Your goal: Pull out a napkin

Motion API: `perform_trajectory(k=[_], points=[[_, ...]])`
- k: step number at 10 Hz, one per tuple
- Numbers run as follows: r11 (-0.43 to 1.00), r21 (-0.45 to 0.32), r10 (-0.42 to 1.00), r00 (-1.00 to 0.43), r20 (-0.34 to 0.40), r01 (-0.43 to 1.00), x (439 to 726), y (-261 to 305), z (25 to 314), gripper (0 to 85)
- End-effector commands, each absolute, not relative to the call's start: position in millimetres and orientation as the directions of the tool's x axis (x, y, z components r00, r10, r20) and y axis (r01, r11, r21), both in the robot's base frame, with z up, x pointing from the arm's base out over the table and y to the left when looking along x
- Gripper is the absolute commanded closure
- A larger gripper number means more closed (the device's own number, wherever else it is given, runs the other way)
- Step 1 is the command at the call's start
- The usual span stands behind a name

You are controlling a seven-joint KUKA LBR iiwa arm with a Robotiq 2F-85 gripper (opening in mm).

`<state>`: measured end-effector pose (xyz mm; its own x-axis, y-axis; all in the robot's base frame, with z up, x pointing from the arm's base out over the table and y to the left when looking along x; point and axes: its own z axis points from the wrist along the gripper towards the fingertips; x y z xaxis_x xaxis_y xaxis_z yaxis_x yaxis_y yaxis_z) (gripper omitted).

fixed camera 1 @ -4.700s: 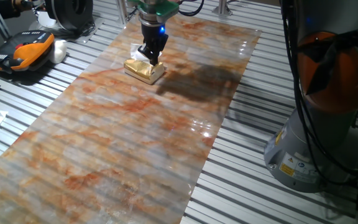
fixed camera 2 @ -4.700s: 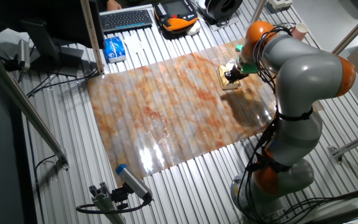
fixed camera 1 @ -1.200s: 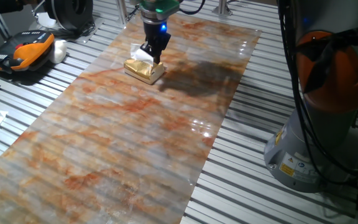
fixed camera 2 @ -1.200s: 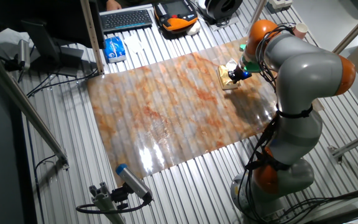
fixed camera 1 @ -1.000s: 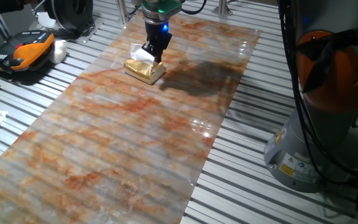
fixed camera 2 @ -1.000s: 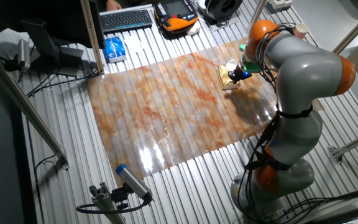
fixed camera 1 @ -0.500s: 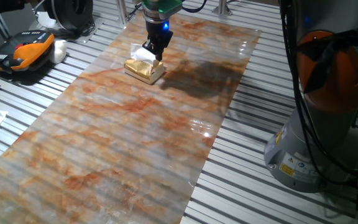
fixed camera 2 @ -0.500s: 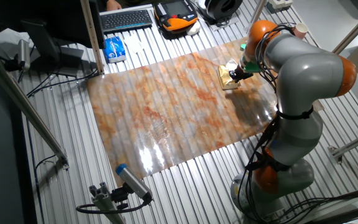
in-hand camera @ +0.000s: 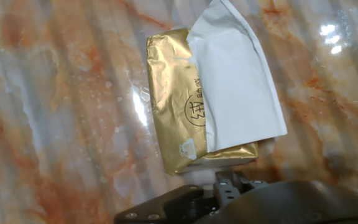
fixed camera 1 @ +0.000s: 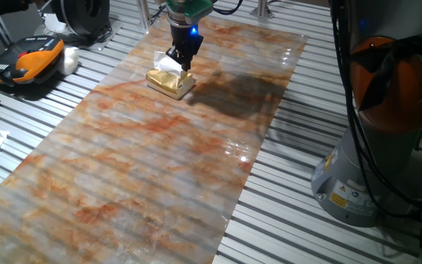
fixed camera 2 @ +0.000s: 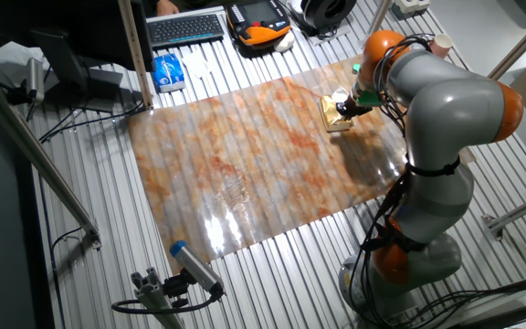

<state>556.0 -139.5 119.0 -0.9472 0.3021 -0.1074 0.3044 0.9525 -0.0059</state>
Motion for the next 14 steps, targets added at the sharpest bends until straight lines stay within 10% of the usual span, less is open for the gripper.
perform_trajectory(k=[1,11,12,14], points=[[0.951,-0.007,0.306,-0.946,-0.109,0.308,557.2,-139.2,119.2,68.0],[0.942,-0.033,0.326,-0.936,-0.13,0.333,573.7,-136.7,123.6,68.0],[0.942,-0.051,0.323,-0.936,-0.143,0.333,578.7,-135.7,124.7,51.0],[0.939,-0.053,0.33,-0.934,-0.138,0.34,587.6,-133.6,125.3,51.0]])
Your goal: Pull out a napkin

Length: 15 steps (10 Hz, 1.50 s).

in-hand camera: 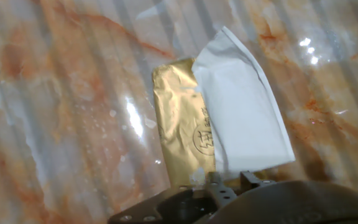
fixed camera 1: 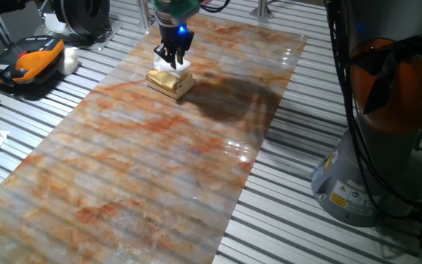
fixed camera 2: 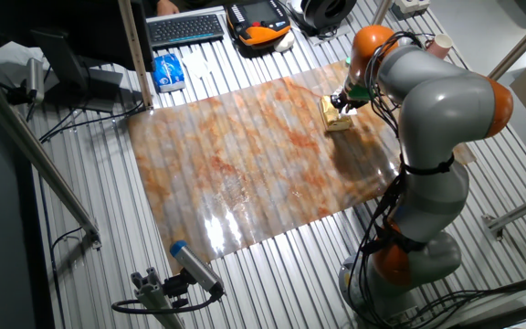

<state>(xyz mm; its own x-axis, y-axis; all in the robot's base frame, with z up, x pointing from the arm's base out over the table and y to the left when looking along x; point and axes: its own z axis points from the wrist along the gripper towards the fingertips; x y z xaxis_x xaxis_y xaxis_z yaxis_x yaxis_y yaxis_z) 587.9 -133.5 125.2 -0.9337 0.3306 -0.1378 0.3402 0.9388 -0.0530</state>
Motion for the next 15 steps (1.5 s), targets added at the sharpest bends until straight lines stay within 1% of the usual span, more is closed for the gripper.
perform_trajectory(k=[1,3,5,7,12,15], points=[[0.939,-0.054,0.33,-0.934,-0.138,0.34,589.8,-133.0,125.5,51.0],[0.939,-0.053,0.331,-0.934,-0.132,0.34,594.8,-131.8,124.9,51.0],[0.935,-0.071,0.336,-0.931,-0.141,0.348,600.2,-130.0,126.6,51.0],[0.934,-0.066,0.34,-0.93,-0.137,0.351,603.8,-128.7,127.5,51.0],[0.937,-0.047,0.34,-0.932,-0.124,0.347,603.7,-128.7,127.9,51.0],[0.937,-0.053,0.338,-0.932,-0.128,0.347,603.4,-128.7,128.2,51.0]])
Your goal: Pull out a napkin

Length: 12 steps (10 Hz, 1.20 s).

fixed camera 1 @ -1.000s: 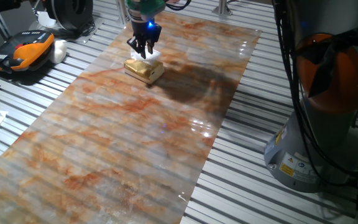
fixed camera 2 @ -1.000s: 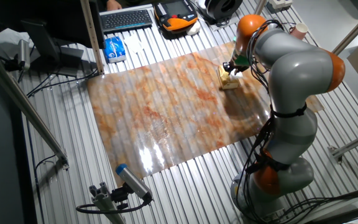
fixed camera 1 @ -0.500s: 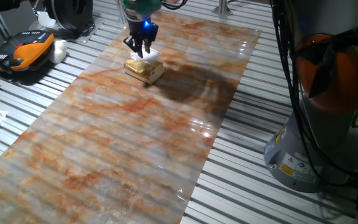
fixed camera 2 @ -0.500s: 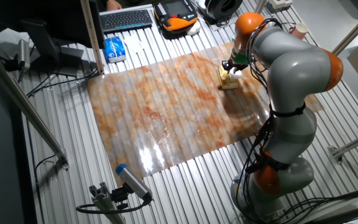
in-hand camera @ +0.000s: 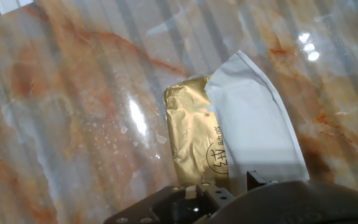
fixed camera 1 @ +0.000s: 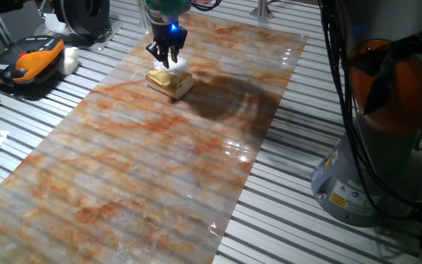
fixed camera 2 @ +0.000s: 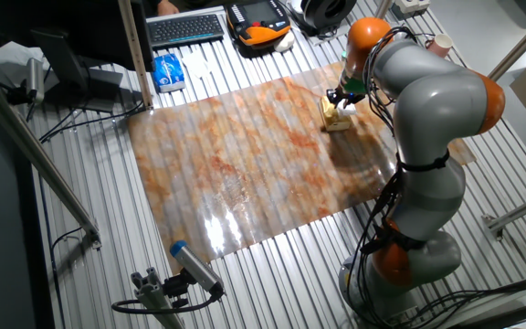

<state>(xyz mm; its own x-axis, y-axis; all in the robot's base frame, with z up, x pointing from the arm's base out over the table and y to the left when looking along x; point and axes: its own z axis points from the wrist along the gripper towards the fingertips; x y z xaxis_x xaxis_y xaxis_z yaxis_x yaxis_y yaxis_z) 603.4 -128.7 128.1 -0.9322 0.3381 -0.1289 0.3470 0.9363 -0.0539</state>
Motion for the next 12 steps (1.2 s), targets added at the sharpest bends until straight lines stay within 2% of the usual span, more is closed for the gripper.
perform_trajectory(k=[1,5,6,10,12], points=[[0.936,-0.06,0.336,-0.932,-0.133,0.346,603.4,-128.7,128.2,51.0],[0.939,-0.042,0.334,-0.934,-0.13,0.341,603.4,-128.7,128.2,51.0],[0.938,-0.03,0.338,-0.933,-0.123,0.344,603.4,-128.7,128.2,68.0],[0.915,-0.005,0.401,-0.913,-0.08,0.402,603.4,-128.7,128.2,68.0],[0.88,-0.024,0.471,-0.879,-0.081,0.474,603.4,-128.7,128.2,68.0]])
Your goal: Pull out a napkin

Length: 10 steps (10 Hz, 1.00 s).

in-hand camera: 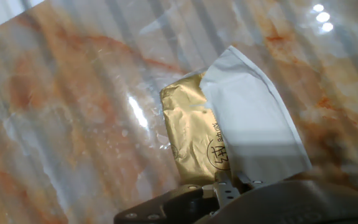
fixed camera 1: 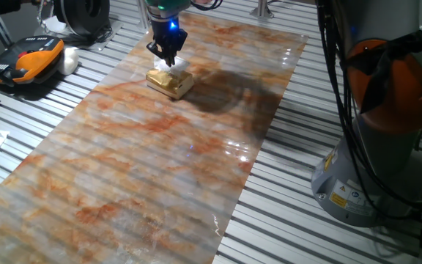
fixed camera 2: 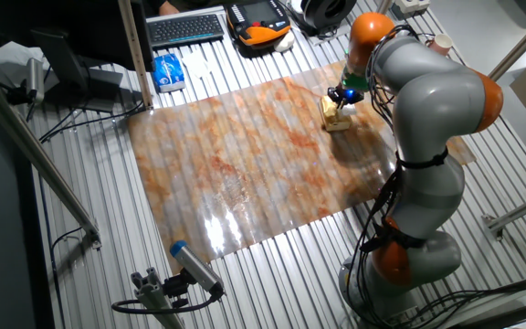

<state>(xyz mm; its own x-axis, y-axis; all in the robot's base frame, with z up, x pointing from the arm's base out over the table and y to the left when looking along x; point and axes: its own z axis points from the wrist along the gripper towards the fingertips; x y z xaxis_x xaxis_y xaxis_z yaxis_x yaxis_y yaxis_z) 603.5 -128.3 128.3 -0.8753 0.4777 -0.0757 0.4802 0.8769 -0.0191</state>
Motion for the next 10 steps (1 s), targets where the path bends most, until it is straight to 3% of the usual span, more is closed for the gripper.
perform_trajectory(k=[1,4,7,10], points=[[0.868,-0.014,0.494,-0.867,-0.068,0.496,603.4,-128.7,128.2,68.0],[0.831,-0.016,0.556,-0.831,-0.031,0.557,603.4,-128.7,128.2,68.0],[0.83,-0.043,0.555,-0.831,-0.048,0.556,603.4,-128.7,128.2,68.0],[0.829,-0.019,0.559,-0.829,-0.027,0.559,603.4,-128.7,128.2,68.0]])
